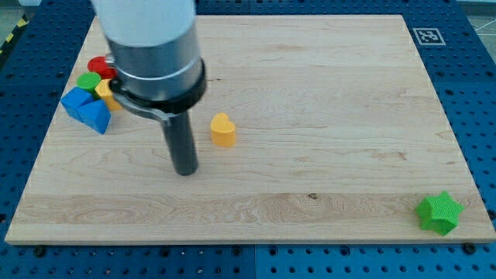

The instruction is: Push the yellow heart up and left

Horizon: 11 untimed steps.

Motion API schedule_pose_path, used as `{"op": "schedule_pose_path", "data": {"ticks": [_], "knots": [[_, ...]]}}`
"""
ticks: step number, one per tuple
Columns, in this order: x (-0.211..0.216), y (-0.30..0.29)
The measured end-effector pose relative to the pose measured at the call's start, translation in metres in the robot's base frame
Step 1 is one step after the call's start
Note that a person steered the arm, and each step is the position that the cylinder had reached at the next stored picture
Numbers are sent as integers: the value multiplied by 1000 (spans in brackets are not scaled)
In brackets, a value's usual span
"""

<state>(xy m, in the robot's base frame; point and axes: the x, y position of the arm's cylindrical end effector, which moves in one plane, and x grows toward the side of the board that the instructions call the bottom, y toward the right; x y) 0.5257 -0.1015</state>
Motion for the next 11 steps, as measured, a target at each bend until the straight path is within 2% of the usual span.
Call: {"op": "schedule_pose_path", "data": {"ticks": [1,2,3,4,5,7,11], "knots": [[3,-15],[10,20],[-9,102],[-43,125],[-43,122],[-45,67],[-100,-11]]}}
